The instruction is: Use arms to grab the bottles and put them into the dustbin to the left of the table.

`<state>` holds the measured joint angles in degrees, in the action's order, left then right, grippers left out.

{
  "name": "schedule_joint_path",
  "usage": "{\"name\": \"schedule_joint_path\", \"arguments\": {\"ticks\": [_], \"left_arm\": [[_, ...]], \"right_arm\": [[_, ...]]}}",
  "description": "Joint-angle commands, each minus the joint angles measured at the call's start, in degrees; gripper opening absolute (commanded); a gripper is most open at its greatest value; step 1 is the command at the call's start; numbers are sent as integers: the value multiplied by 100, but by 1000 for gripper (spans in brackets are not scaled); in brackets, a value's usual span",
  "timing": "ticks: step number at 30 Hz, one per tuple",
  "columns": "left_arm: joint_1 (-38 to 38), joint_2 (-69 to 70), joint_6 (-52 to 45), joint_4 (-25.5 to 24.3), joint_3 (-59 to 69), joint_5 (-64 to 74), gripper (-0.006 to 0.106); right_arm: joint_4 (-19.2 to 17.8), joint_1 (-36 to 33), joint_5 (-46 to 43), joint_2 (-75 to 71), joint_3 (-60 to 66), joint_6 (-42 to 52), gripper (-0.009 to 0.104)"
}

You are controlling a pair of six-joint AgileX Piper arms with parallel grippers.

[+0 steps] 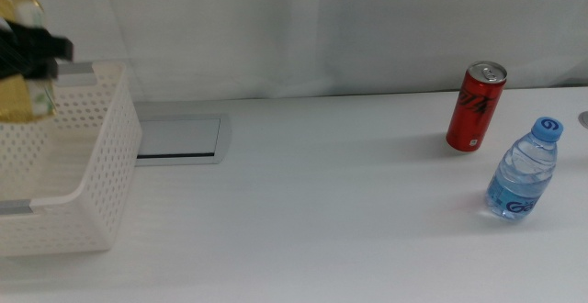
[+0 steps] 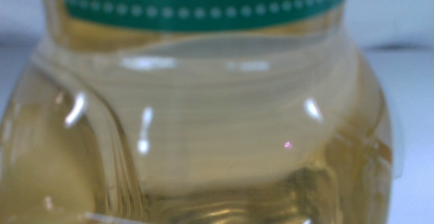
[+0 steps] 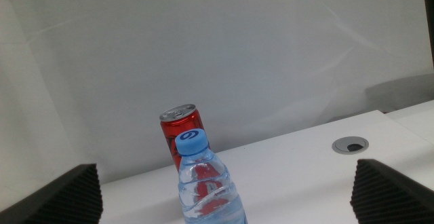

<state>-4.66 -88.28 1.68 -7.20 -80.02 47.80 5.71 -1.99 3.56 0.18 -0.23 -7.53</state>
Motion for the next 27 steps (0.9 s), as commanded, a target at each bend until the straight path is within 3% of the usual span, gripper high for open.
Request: {"name": "schedule_joint_path", "arguments": {"ticks": [1,13,19,27], "left_arm": [[2,-185,92,13,-89,-198,-3],[-300,-1387,428,49,-89,-232,-3],[-334,-1960,290,447,-89,-294,-3],[-334,-2306,245,514,-89,-294,-3]], "right_arm": [[-14,29,-92,-181,212,10,103],[-14,29,-178,-181,212,10,103],[-14,29,-178,-181,212,10,103],[-14,29,-178,-181,212,10,103]]}}
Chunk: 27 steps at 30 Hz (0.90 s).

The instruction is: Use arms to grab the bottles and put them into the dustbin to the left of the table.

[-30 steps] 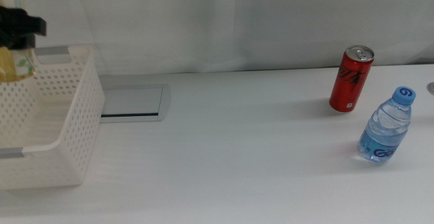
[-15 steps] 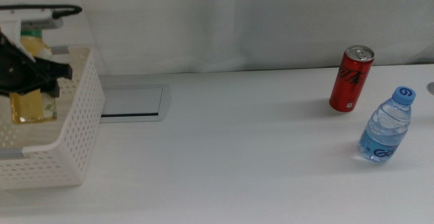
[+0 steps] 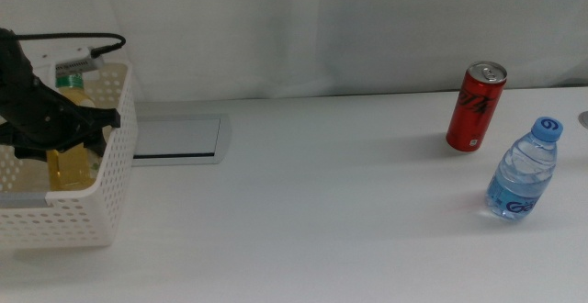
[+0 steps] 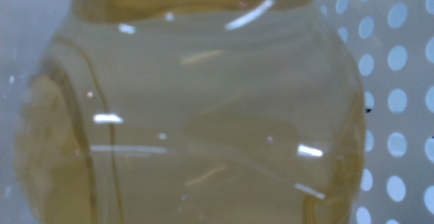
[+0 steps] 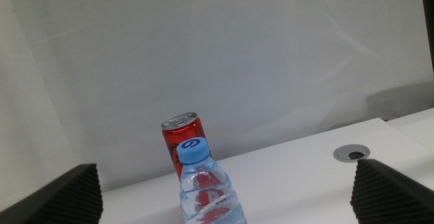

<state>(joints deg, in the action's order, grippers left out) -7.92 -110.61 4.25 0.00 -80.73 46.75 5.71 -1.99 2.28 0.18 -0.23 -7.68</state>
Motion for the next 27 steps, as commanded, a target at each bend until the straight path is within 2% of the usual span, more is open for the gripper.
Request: {"name": "schedule_joint_path", "arguments": {"ticks": [1,6,9,11,13,14,27], "left_arm": [[-7,-88,-13,-207,-17,-189,-3],[-7,-88,28,-207,-17,-258,-2],[-7,-88,28,-231,-17,-291,8],[-7,13,28,-257,-17,-328,71],[-7,94,28,-257,-17,-372,88],[-7,121,28,-269,-17,-392,93],[-7,700,28,-279,-17,-438,93]], "right_arm": [[-14,29,-50,-181,212,24,103],[-14,29,-50,-181,212,24,103],[-14,29,-50,-181,212,40,103],[-14,29,-50,-181,212,40,103],[-62,29,-50,-181,212,40,103],[-62,29,-50,-181,212,40,103],[-62,29,-50,-181,212,40,103]]}}
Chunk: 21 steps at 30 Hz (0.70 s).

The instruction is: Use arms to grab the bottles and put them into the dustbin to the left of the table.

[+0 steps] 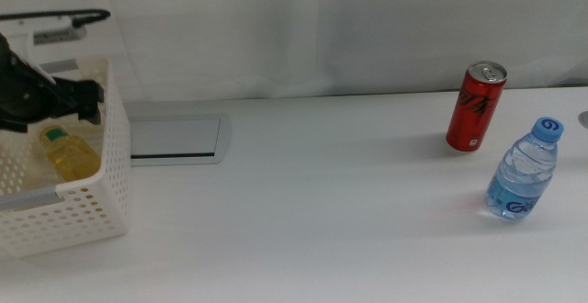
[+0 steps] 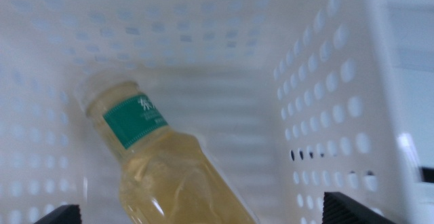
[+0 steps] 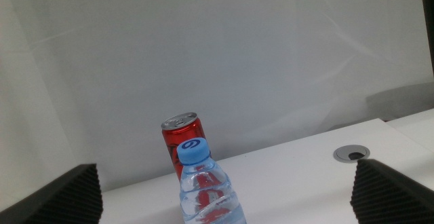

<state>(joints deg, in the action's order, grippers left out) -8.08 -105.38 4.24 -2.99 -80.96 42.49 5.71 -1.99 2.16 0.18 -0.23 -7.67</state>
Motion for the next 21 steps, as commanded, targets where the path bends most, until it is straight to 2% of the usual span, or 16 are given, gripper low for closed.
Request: {"name": "schedule_joint_path", "arguments": {"ticks": [1,17,21], "left_arm": [[8,293,29,20,6,-13,93],[8,3239,-227,-34,6,84,93],[132,3926,-501,459,6,356,93]], "right_arm": [[-62,29,-38,-181,212,39,103],[-62,29,-38,-181,212,39,103],[-62,29,-248,-181,212,66,103]]}}
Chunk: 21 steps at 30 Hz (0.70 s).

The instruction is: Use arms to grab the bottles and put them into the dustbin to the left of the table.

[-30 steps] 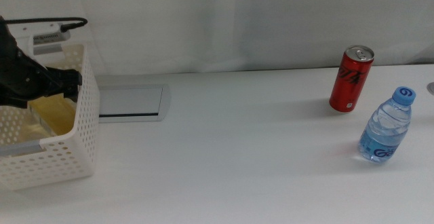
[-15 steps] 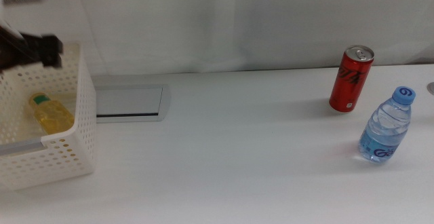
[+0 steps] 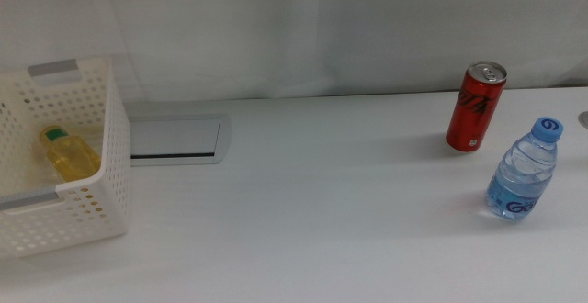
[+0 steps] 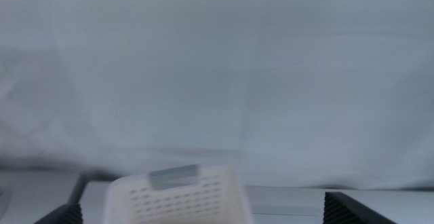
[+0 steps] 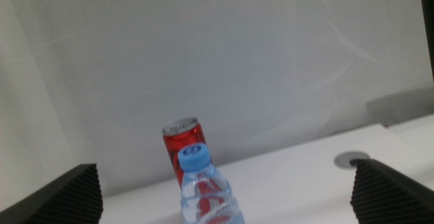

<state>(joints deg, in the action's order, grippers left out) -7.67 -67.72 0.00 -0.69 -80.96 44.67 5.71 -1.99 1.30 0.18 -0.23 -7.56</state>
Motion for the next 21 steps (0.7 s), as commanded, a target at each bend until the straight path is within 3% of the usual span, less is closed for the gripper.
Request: {"name": "schedule_joint_path", "arguments": {"ticks": [1,4,9,12,18,21], "left_arm": [[215,286,-175,261,17,171,93],[813,627,-310,261,191,140,93],[2181,1138,-686,261,966,-203,93],[2768,1323,-809,261,1409,-340,93],[3221,1369,-822,261,2109,-478,93],[3231,1369,-810,285,2375,-658,93]], "right_arm": [[-62,29,-222,-181,212,56,103],[-62,29,-193,-181,172,31,103],[226,29,365,-181,-336,-7,103],[198,29,893,-169,-840,40,103],[129,29,2888,453,-2497,1159,103],[151,29,3575,976,-3216,1183,103]]}}
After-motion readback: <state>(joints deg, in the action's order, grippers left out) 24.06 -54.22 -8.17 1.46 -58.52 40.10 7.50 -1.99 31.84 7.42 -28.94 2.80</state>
